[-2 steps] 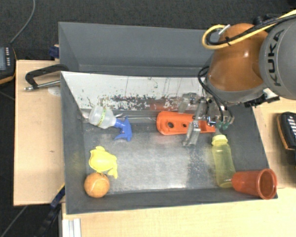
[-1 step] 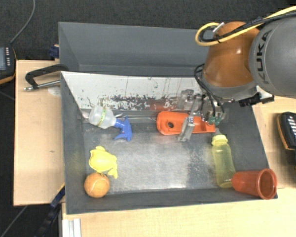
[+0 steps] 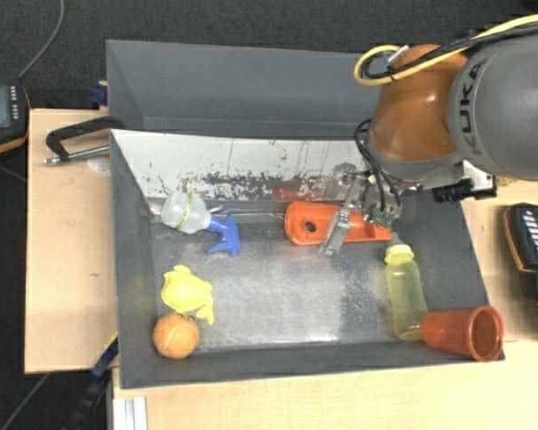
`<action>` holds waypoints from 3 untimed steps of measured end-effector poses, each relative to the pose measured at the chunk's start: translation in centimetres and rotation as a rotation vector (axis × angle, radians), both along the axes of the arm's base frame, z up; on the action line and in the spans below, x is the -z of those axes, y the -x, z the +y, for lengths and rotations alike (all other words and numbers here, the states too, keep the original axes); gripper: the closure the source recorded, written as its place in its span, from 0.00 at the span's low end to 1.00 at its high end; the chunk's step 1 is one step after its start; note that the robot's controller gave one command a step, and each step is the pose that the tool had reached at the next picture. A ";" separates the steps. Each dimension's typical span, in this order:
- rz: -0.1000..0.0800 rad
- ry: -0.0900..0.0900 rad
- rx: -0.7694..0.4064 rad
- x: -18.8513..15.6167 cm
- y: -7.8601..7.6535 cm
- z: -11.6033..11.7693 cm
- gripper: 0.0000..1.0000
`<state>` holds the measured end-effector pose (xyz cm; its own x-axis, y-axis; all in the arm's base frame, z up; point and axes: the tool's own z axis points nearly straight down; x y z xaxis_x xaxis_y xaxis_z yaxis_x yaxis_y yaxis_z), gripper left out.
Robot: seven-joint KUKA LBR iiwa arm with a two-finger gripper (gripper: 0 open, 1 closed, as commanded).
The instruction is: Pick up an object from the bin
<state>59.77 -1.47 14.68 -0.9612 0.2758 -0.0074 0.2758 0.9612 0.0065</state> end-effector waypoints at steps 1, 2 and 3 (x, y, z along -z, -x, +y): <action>-0.003 0.003 0.019 6.9 -0.6 0.2 0.00; -0.004 -0.002 0.148 7.5 0.0 -1.4 1.00; -0.004 -0.003 0.148 7.5 0.0 -1.4 1.00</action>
Offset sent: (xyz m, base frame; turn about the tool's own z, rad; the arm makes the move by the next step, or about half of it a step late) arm -0.0021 -0.0147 -0.0768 0.1505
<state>59.73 -2.86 7.18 -0.9098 0.4149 -0.0101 0.4148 0.9099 0.0102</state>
